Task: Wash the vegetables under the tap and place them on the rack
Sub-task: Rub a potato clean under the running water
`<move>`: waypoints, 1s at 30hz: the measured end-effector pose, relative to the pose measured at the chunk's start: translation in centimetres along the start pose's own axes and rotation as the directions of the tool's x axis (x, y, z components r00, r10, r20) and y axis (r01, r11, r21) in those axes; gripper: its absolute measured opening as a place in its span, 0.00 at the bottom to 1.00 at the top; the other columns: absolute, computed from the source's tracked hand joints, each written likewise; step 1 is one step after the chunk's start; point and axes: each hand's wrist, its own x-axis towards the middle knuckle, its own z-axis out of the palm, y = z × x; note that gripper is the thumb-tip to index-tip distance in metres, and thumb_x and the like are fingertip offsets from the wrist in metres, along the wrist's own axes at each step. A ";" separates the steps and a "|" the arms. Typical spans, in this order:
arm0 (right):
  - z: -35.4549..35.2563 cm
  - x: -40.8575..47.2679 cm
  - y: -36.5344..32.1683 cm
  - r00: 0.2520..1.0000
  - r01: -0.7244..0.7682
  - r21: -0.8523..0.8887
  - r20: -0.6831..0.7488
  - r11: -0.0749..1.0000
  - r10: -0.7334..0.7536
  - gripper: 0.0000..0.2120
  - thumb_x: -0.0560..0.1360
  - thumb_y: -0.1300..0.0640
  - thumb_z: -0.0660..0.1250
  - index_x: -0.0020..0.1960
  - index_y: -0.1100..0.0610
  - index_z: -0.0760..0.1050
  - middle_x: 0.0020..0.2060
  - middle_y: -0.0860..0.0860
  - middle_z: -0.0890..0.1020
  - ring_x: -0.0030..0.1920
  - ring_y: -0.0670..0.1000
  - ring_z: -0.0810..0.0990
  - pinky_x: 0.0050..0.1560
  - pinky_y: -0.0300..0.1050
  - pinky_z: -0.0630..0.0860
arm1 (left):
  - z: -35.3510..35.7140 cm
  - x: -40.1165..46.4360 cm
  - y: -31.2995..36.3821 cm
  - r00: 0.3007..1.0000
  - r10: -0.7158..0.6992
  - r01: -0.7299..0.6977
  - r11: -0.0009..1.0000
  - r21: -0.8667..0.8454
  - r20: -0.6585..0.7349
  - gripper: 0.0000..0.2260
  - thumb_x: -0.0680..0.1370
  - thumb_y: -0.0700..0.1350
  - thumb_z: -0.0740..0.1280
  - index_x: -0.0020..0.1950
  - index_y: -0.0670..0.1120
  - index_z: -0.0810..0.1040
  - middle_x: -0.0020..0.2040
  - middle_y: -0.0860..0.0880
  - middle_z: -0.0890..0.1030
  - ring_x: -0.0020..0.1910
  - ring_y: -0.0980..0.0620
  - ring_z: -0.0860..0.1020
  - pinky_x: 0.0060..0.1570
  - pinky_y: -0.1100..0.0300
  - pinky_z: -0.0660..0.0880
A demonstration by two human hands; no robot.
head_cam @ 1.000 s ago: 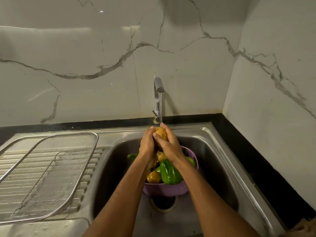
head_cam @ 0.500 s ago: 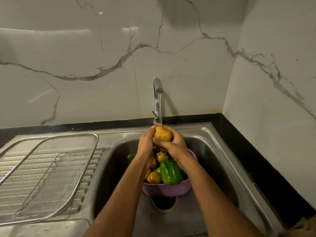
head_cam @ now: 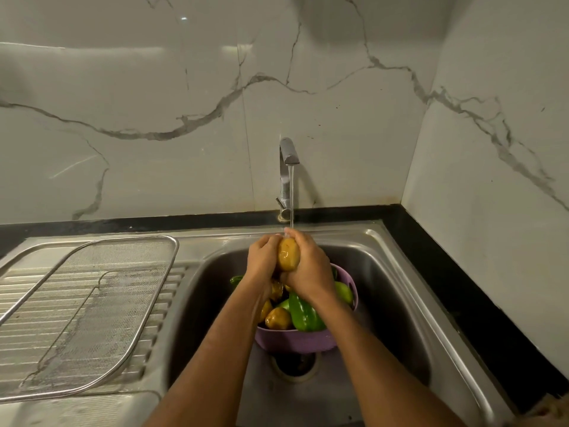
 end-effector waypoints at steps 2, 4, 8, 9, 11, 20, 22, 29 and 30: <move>-0.1 0.0 -0.2 0.999 -0.032 -0.040 0.001 0.999 0.032 0.46 0.70 0.59 0.80 0.80 0.44 0.60 0.73 0.48 0.73 0.71 0.52 0.72 0.68 0.53 0.76 | 0.1 -0.1 0.1 0.998 -0.058 0.056 0.995 -0.087 -0.024 0.09 0.85 0.48 0.62 0.52 0.49 0.81 0.52 0.44 0.82 0.52 0.47 0.81 0.50 0.52 0.81; 0.0 0.0 -0.3 0.999 -0.052 -0.050 -0.018 0.997 0.051 0.44 0.70 0.59 0.79 0.79 0.44 0.61 0.72 0.48 0.74 0.70 0.53 0.73 0.67 0.54 0.76 | 0.4 -0.4 0.1 0.996 -0.078 0.073 0.988 -0.134 -0.035 0.11 0.86 0.48 0.61 0.52 0.47 0.82 0.52 0.42 0.83 0.51 0.47 0.81 0.46 0.54 0.80; -0.4 0.6 0.5 0.985 -0.167 0.109 -0.020 0.980 0.170 0.40 0.71 0.63 0.78 0.77 0.44 0.66 0.69 0.49 0.76 0.69 0.53 0.75 0.66 0.50 0.76 | 1.0 -0.7 -0.1 0.998 -0.038 0.044 0.989 -0.139 0.045 0.09 0.85 0.48 0.63 0.58 0.48 0.82 0.55 0.44 0.84 0.53 0.48 0.83 0.42 0.59 0.81; -0.7 0.8 0.7 0.982 -0.183 0.128 -0.023 0.975 0.188 0.39 0.72 0.62 0.78 0.77 0.45 0.66 0.69 0.49 0.77 0.69 0.53 0.75 0.66 0.48 0.76 | 1.1 -0.6 -0.2 0.996 0.004 0.004 0.996 -0.086 0.094 0.08 0.85 0.48 0.64 0.60 0.49 0.81 0.56 0.45 0.83 0.54 0.49 0.82 0.43 0.61 0.81; -1.1 0.9 1.0 0.985 -0.165 0.099 -0.040 0.981 0.170 0.35 0.74 0.60 0.76 0.77 0.47 0.67 0.68 0.50 0.78 0.68 0.52 0.76 0.65 0.46 0.75 | 1.2 -0.4 -0.6 0.980 0.102 -0.113 0.992 0.057 0.170 0.10 0.83 0.49 0.66 0.64 0.51 0.79 0.58 0.47 0.81 0.56 0.52 0.81 0.45 0.65 0.80; -0.5 0.2 0.2 0.997 -0.069 -0.030 -0.034 0.997 0.068 0.36 0.72 0.57 0.79 0.76 0.44 0.69 0.66 0.47 0.80 0.66 0.50 0.77 0.65 0.48 0.77 | 1.0 0.5 -1.3 0.984 0.176 -0.173 0.981 0.092 -0.018 0.07 0.85 0.47 0.62 0.54 0.50 0.80 0.50 0.48 0.82 0.52 0.50 0.81 0.46 0.59 0.80; -0.6 0.1 0.1 0.997 -0.069 -0.039 -0.041 0.997 0.068 0.37 0.71 0.57 0.80 0.75 0.44 0.69 0.66 0.47 0.80 0.65 0.50 0.77 0.65 0.49 0.77 | 0.9 0.3 -1.0 0.992 0.123 -0.122 0.991 0.047 -0.006 0.07 0.85 0.47 0.62 0.54 0.52 0.80 0.51 0.47 0.82 0.53 0.49 0.81 0.49 0.55 0.81; -0.9 0.7 0.3 0.987 -0.122 -0.020 -0.103 0.992 0.119 0.32 0.68 0.57 0.81 0.69 0.44 0.74 0.60 0.46 0.82 0.60 0.50 0.81 0.61 0.51 0.81 | 0.9 -0.2 -0.4 0.976 0.086 -0.076 0.996 -0.056 0.200 0.08 0.81 0.45 0.70 0.59 0.48 0.84 0.54 0.46 0.85 0.55 0.47 0.83 0.49 0.56 0.82; -0.8 0.6 0.2 0.989 -0.109 -0.024 -0.105 0.994 0.106 0.32 0.69 0.57 0.81 0.69 0.45 0.74 0.60 0.46 0.82 0.60 0.49 0.80 0.61 0.50 0.81 | 1.0 -0.2 -0.5 0.980 0.090 -0.079 0.995 -0.067 0.179 0.07 0.81 0.45 0.70 0.58 0.48 0.84 0.52 0.47 0.86 0.53 0.49 0.83 0.47 0.57 0.82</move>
